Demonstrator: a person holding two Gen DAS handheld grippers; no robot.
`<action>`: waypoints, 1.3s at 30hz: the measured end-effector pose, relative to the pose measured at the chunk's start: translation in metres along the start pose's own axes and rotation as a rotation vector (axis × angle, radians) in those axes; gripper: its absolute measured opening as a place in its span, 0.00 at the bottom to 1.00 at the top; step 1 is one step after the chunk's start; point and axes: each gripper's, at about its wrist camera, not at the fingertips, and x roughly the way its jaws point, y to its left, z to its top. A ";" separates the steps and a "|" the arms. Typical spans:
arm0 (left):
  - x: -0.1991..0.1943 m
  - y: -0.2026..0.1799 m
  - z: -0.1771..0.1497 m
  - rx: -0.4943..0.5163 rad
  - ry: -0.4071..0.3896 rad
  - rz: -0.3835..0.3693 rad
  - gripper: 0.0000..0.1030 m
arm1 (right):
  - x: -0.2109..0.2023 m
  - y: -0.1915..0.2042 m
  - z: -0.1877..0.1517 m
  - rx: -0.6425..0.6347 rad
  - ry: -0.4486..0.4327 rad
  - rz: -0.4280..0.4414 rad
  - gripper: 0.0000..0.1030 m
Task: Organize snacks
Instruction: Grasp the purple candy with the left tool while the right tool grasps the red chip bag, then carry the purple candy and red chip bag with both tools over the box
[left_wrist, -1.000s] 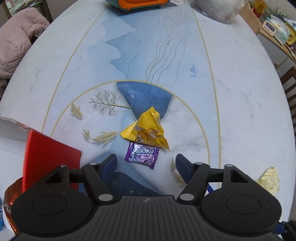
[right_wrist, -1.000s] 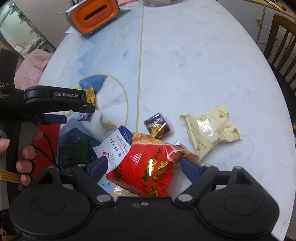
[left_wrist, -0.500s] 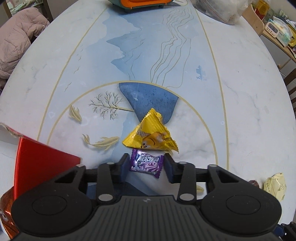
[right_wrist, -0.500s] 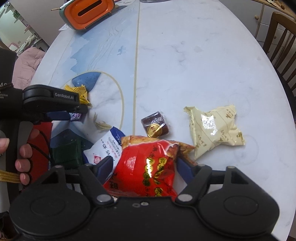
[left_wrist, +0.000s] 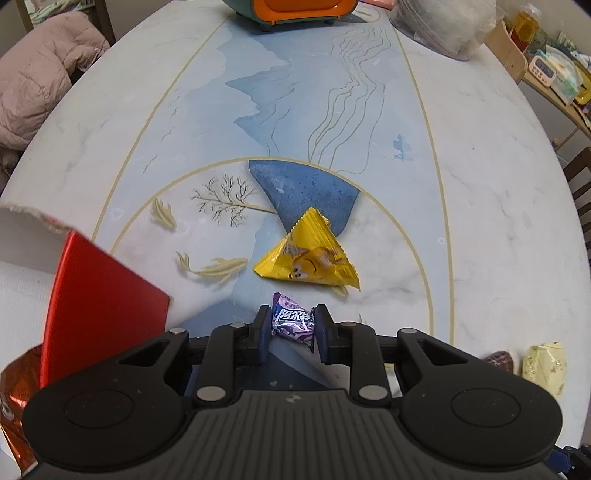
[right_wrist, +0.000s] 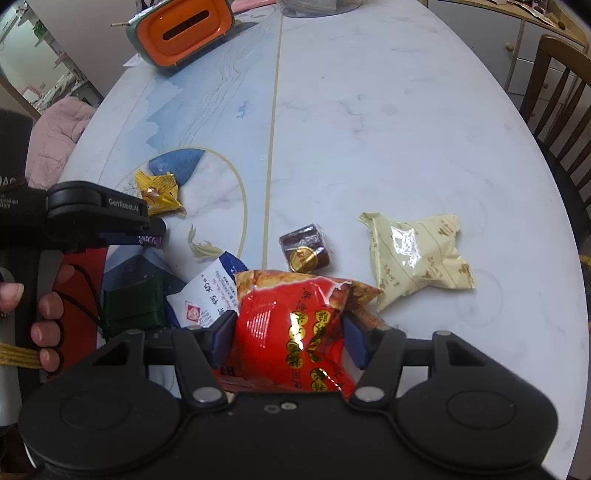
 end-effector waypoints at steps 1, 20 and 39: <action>-0.002 0.000 -0.002 -0.002 -0.001 -0.003 0.23 | -0.002 -0.001 -0.001 0.001 -0.002 0.003 0.58; -0.101 0.009 -0.041 0.020 -0.082 -0.085 0.23 | -0.078 0.008 -0.020 -0.019 -0.103 0.061 0.58; -0.185 0.102 -0.081 -0.042 -0.123 -0.115 0.23 | -0.124 0.105 -0.042 -0.169 -0.169 0.158 0.58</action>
